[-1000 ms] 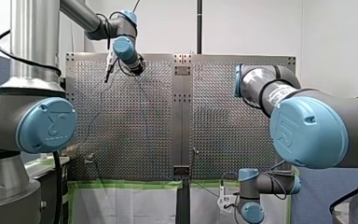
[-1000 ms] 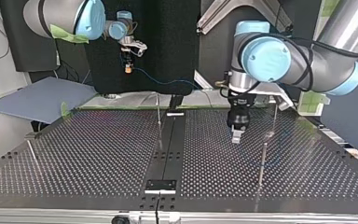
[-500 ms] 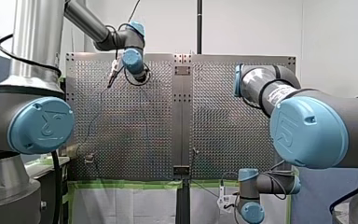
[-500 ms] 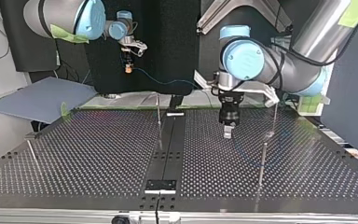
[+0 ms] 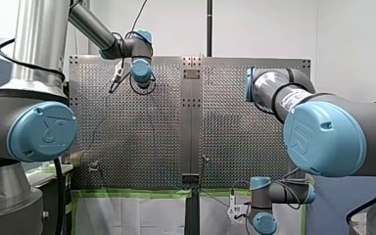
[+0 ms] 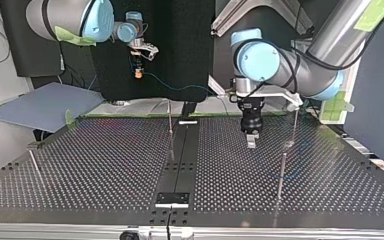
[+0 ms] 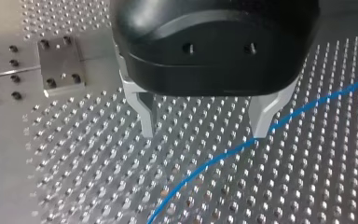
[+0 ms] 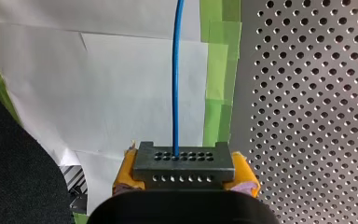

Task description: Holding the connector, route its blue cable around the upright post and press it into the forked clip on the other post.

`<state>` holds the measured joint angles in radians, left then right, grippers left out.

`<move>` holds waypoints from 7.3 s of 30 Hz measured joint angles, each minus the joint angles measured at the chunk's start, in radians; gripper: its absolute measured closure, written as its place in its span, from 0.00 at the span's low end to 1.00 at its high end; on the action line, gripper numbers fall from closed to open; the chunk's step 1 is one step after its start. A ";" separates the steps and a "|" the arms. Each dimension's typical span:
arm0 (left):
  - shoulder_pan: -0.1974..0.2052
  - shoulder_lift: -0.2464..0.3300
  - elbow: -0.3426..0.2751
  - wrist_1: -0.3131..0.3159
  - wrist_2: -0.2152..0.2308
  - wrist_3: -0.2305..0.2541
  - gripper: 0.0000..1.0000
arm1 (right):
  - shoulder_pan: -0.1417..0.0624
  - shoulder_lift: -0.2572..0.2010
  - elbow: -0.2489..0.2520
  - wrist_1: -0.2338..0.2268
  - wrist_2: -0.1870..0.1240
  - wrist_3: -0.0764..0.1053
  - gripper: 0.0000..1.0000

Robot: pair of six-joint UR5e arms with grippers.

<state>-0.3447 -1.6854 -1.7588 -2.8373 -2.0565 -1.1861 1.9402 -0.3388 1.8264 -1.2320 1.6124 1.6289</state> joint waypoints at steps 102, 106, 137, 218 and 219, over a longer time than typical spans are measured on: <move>0.029 -0.190 0.080 0.178 -0.055 0.083 0.02 | 0.003 0.000 -0.003 0.001 0.000 -0.001 1.00; 0.022 -0.191 0.068 0.185 -0.064 0.082 0.02 | 0.003 0.000 -0.003 0.003 0.000 -0.001 1.00; -0.016 -0.335 -0.032 0.292 -0.079 0.079 0.02 | 0.004 0.000 -0.003 0.002 0.000 -0.001 1.00; -0.103 -0.786 0.039 0.439 -0.021 -0.019 0.02 | 0.014 0.000 -0.003 -0.001 -0.003 0.000 1.00; -0.104 -0.796 0.047 0.434 -0.023 -0.019 0.02 | 0.014 0.000 -0.003 -0.001 -0.004 0.000 1.00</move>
<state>-0.4491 -2.4816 -1.7121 -2.4034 -2.0799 -1.2055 1.9544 -0.3386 1.8233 -1.2333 1.6088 1.6287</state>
